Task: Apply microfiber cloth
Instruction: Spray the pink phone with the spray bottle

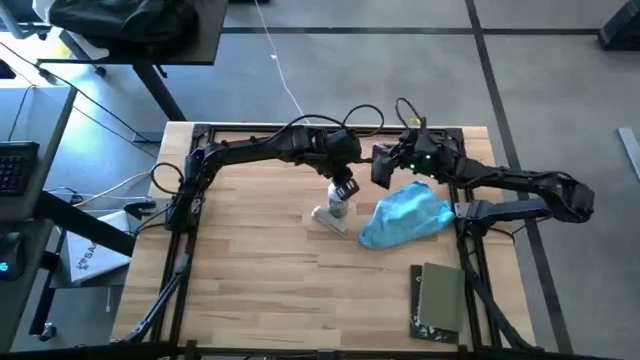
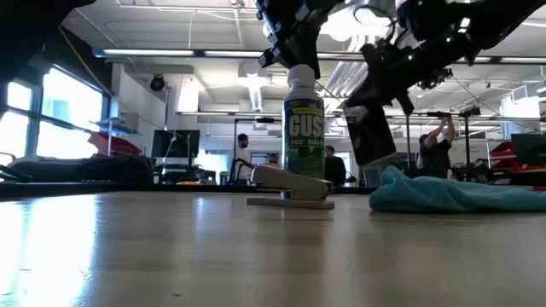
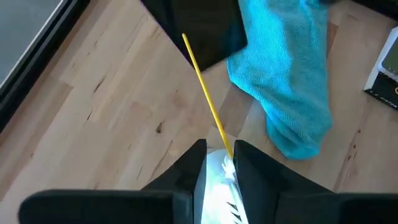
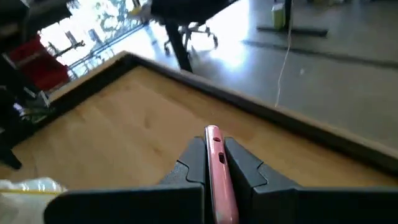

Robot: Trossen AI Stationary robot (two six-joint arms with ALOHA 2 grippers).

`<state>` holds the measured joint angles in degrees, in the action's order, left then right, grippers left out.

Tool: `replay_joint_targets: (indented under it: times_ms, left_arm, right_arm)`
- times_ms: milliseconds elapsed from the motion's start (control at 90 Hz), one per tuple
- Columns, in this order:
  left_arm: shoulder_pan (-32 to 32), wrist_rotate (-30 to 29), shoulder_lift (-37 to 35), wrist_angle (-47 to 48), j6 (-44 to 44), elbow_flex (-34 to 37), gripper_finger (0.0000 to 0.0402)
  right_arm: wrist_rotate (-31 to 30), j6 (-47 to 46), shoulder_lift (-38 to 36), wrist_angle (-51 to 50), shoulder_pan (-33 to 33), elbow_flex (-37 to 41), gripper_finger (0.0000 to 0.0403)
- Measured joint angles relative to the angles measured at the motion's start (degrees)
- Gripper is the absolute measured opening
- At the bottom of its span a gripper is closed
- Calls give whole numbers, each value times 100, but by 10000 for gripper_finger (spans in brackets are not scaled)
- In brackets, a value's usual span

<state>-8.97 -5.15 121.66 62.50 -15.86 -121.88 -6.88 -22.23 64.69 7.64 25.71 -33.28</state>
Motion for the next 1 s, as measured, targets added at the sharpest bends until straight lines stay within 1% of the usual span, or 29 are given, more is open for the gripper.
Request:
replay_joint_targets:
  times_ms: [111, 211, 322, 456, 544, 656, 756, 878, 1000]
  left_arm:
    - [0, 0, 0, -5, 0, 1, 62]
    - [0, 2, 3, -9, 2, 1, 62]
    - [0, -4, 5, -13, 2, 1, 62]
    - [0, -4, 5, -15, 3, 1, 62]
    - [0, -1, 5, -15, 4, 1, 62]
    - [0, -2, 5, -17, 59, 1, 62]
    - [0, 0, 5, -20, 98, 1, 62]
    - [0, -4, 5, -22, 99, 1, 62]
    - [0, -4, 5, -22, 101, 1, 62]
  right_arm:
    - [365, -179, 327, 22, 0, 0, 0]
    - [319, -127, 541, 114, 11, 2, 0]
    - [27, 31, 679, 802, 215, 2, 0]
    - [165, 63, 685, 1727, 535, 0, 0]
    - [216, 67, 555, 1876, 711, 0, 0]
    - [213, 163, 404, 1849, 849, 0, 0]
    - [223, 197, 268, 1832, 848, 0, 0]
    - [561, 321, -5, 1684, 844, 0, 0]
    - [800, 423, -354, 1090, 787, 0, 0]
